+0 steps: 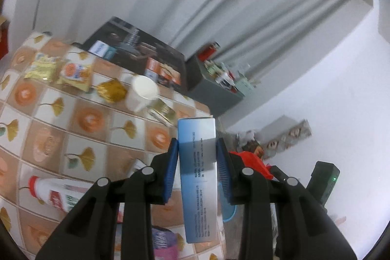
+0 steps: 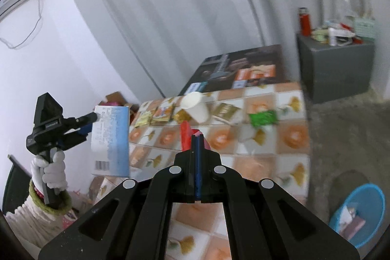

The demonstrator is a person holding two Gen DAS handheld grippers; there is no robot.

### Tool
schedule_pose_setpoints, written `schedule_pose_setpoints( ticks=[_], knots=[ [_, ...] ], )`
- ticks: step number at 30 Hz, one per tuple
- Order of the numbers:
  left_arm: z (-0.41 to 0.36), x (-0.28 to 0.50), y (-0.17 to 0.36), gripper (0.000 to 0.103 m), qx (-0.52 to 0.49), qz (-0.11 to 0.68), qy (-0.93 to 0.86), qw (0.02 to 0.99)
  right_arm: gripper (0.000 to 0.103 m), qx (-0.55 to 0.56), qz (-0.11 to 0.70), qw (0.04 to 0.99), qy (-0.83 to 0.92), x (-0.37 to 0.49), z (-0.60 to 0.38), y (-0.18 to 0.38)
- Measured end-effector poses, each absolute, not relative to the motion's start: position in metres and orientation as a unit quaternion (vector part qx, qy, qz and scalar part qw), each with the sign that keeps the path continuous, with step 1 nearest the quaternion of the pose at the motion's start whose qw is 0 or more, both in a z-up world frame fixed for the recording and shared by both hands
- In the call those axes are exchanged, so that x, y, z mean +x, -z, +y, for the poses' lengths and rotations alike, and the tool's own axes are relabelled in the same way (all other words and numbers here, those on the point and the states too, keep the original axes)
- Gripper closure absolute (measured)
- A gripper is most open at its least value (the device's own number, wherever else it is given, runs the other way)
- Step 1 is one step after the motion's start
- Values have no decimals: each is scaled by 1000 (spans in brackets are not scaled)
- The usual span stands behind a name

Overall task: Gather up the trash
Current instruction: 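Carry the box and red wrapper to the blue wastebasket and release both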

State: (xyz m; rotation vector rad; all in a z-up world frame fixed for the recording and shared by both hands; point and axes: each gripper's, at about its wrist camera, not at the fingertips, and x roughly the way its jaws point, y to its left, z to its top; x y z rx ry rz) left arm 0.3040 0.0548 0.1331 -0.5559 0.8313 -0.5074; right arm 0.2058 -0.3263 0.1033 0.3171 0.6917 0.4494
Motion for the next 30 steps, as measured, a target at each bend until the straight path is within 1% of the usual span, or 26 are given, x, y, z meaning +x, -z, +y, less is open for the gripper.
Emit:
schedule_pose_setpoints(
  ticks=[7,11,16,25,30],
  knots=[
    [-31,298,-132,73,-218,424,289,830,103,188,341,909,-149,159,-399,-74],
    [-85,301,-122,73,-193,450,315,813,103,220,346,907,-96,135,-443,-46],
    [-173,305,-99,73,-156,489,356,781,103,248,357,900,-29,113,-490,-10],
    [-346,301,-17,73,-85,576,401,707,103,299,386,870,65,103,-567,61],
    [-428,291,25,73,-27,595,408,692,103,338,405,844,101,108,-606,104]
  ],
)
